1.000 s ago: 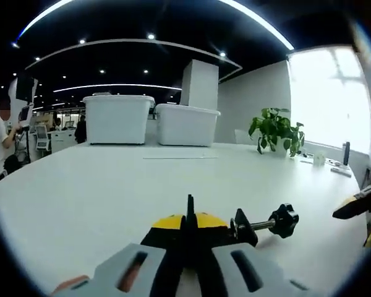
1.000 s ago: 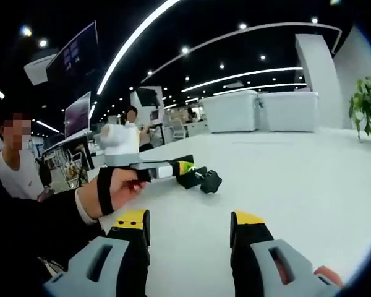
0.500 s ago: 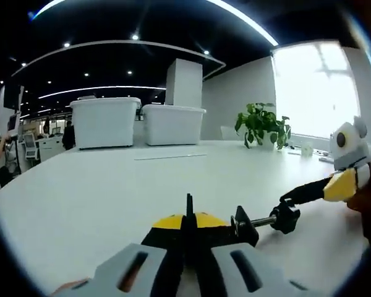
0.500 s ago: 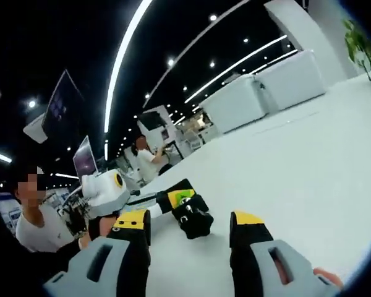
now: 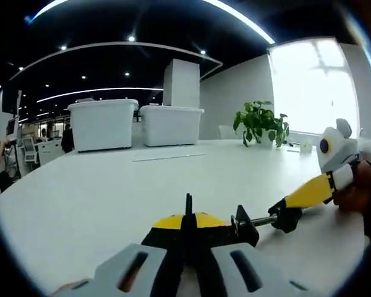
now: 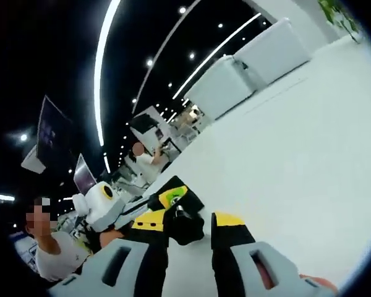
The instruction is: Clamp the fixed fixture on the desktop, loosen the retaining clip, secure it to the edge of the desk, and tighten the retaining clip.
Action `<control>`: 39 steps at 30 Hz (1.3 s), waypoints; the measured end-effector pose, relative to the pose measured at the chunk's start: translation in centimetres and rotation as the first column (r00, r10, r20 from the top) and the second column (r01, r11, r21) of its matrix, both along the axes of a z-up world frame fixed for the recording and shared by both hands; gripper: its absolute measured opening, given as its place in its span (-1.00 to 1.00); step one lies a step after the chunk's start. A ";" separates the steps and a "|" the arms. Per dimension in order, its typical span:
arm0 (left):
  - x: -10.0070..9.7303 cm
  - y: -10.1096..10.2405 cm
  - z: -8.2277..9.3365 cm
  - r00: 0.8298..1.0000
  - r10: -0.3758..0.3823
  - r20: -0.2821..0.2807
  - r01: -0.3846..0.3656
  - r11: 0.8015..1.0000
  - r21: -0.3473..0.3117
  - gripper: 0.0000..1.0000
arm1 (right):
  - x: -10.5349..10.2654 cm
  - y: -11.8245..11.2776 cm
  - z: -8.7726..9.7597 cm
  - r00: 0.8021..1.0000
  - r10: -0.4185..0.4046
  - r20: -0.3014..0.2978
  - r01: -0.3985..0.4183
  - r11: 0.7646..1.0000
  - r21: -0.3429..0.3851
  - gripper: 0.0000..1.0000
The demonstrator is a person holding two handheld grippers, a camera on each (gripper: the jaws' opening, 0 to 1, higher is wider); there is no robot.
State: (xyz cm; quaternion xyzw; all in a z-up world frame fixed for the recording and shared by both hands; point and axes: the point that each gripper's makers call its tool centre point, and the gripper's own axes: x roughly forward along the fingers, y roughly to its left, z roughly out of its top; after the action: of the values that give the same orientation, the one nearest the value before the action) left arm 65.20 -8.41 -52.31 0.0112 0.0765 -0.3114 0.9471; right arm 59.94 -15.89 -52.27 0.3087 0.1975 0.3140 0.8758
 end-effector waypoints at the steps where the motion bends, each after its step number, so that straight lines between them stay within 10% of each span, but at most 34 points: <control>1: 0.0 0.0 0.0 1.000 0.001 0.002 -0.001 1.000 0.004 -0.89 | 0.1 0.0 -0.1 1.000 -0.005 0.001 0.005 1.000 -0.014 -0.59; 7: 0.1 0.0 0.0 1.000 -0.001 0.005 0.001 1.000 0.008 -0.89 | 0.0 0.3 0.5 0.987 0.044 0.157 -0.011 0.979 -0.202 -0.61; 10: 0.1 0.0 0.0 1.000 -0.003 0.005 0.003 1.000 0.007 -0.89 | -0.6 0.9 1.1 0.947 0.111 0.303 0.022 0.914 -0.406 -0.62; 13: 0.1 0.0 0.0 1.000 -0.003 0.004 0.003 1.000 0.009 -0.89 | -0.9 1.4 1.4 0.879 0.205 0.431 0.093 0.811 -0.577 -0.62; 16: 0.1 -0.1 0.0 1.000 -0.007 0.013 0.006 1.000 0.016 -0.89 | -1.5 1.9 1.3 0.801 0.313 0.511 0.205 0.659 -0.724 -0.63; 18: 0.2 -0.1 -0.1 1.000 -0.004 0.004 0.004 1.000 0.011 -0.89 | -1.9 2.5 1.5 0.701 0.440 0.561 0.330 0.497 -0.802 -0.64; 20: 0.2 -0.1 -0.1 1.000 -0.002 0.003 0.002 1.000 0.012 -0.89 | -2.1 2.8 1.2 0.652 0.512 0.559 0.411 0.381 -0.828 -0.64; 23: 0.2 -0.1 -0.1 1.000 0.002 0.000 -0.002 1.000 0.012 -0.89 | -2.1 3.0 1.0 0.602 0.587 0.541 0.496 0.255 -0.830 -0.65; 25: 0.2 -0.1 -0.2 1.000 0.005 -0.003 -0.005 1.000 0.012 -0.89 | -2.2 3.1 0.9 0.584 0.606 0.541 0.527 0.224 -0.820 -0.64; 28: 0.3 0.1 -0.2 1.000 0.012 -0.002 -0.012 1.000 0.015 -0.89 | -2.1 2.9 1.1 0.568 0.582 0.582 0.498 0.320 -0.806 -0.61; 31: 0.3 0.0 -0.3 1.000 0.012 -0.004 -0.012 1.000 0.020 -0.89 | -2.5 2.8 1.7 0.690 0.451 0.566 0.290 0.543 -0.788 -0.46; 35: 0.3 0.0 -0.3 1.000 0.012 -0.007 -0.012 1.000 0.020 -0.89 | -2.0 1.9 3.9 0.830 0.221 0.512 0.134 0.812 -0.568 0.14; 37: 0.2 0.0 -0.4 1.000 0.012 -0.008 -0.012 1.000 0.023 -0.89 | -1.2 1.1 3.5 0.900 0.110 0.421 0.087 0.902 -0.422 0.03; 39: 0.3 0.0 -0.4 1.000 0.012 -0.010 -0.012 1.000 0.024 -0.89 | -0.3 0.3 2.2 0.943 0.046 0.330 0.080 0.931 -0.357 -0.05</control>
State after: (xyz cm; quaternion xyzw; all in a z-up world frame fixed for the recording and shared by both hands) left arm 65.45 -8.42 -52.73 0.0204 0.0849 -0.3050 0.9483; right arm 59.61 -15.62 -50.07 0.0844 0.0989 0.3116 0.9413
